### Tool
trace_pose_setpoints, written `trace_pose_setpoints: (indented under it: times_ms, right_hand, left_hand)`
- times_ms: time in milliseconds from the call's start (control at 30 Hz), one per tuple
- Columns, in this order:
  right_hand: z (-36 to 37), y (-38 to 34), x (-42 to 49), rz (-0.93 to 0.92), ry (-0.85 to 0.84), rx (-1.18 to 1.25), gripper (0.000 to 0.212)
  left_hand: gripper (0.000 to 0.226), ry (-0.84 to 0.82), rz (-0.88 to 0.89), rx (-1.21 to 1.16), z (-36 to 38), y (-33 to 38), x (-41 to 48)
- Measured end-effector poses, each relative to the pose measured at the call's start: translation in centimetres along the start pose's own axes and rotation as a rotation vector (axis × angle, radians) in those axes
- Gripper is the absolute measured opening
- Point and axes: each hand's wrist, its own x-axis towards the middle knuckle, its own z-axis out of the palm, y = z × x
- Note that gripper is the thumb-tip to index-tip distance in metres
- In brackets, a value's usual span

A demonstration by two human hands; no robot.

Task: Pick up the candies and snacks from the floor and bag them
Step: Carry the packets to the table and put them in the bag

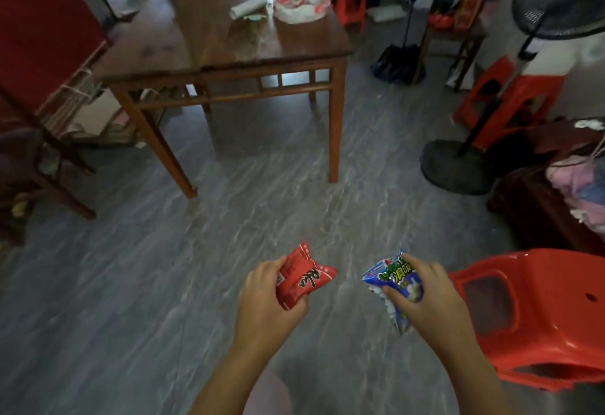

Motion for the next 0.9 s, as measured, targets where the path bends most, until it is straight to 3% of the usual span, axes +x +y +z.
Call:
trace_pose_setpoints:
  times_ms: [267,600,900]
  right_hand:
    - [-1.6,-2.0,7.8,0.022,0.032,-0.056,0.060]
    - [1.1,-9.2,25.0,-0.002,0.058,-0.140,0.060]
    - [-2.5,-5.4,35.6,0.120,0.184,-0.115,0.059]
  left_hand:
    - [0.057,-0.071,0.089,0.026,-0.1,0.4,10.0]
    - [0.058,-0.099,0.229,0.078,-2.4,-2.3,30.5]
    - [0.059,-0.188,0.298,-0.042,6.8,3.8,43.5]
